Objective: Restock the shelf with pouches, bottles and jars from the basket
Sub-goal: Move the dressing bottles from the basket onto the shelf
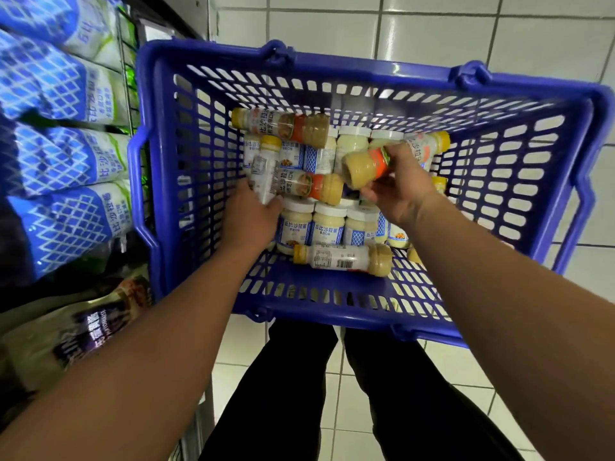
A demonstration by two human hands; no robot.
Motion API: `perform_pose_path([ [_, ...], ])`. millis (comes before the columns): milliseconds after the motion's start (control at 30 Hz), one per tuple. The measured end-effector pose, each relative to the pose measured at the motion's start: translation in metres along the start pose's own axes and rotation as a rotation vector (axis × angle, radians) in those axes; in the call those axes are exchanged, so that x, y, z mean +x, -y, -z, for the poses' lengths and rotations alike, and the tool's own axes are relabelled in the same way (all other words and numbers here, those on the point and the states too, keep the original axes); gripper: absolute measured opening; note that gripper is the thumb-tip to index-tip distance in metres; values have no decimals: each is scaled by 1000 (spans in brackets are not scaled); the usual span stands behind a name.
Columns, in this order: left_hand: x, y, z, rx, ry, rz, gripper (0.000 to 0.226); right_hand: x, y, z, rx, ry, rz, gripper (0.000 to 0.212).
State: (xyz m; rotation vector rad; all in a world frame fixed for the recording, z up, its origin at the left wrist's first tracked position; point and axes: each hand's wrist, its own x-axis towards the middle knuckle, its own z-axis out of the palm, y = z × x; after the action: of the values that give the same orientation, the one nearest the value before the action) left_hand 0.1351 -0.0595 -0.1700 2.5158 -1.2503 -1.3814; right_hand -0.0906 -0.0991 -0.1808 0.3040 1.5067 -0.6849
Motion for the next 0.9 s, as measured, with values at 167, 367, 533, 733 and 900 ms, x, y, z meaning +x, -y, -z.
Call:
perform_pose_path([
  [167, -36, -26, 3, -320, 185, 57, 56, -56, -6, 26, -114, 37, 72, 27],
  [367, -92, -70, 24, -592, 409, 53, 37, -137, 4, 37, -156, 69, 153, 40],
  [533, -157, -110, 64, -813, 529, 49, 18, -230, 20, 41, -165, 96, 212, 18],
  [733, -248, -166, 136, -823, 537, -24, 23, -357, 42, 44, -236, 189, 300, 24],
  [900, -315, -213, 196, -922, 587, -99, 33, -453, 64, 35, -284, 255, 408, 32],
])
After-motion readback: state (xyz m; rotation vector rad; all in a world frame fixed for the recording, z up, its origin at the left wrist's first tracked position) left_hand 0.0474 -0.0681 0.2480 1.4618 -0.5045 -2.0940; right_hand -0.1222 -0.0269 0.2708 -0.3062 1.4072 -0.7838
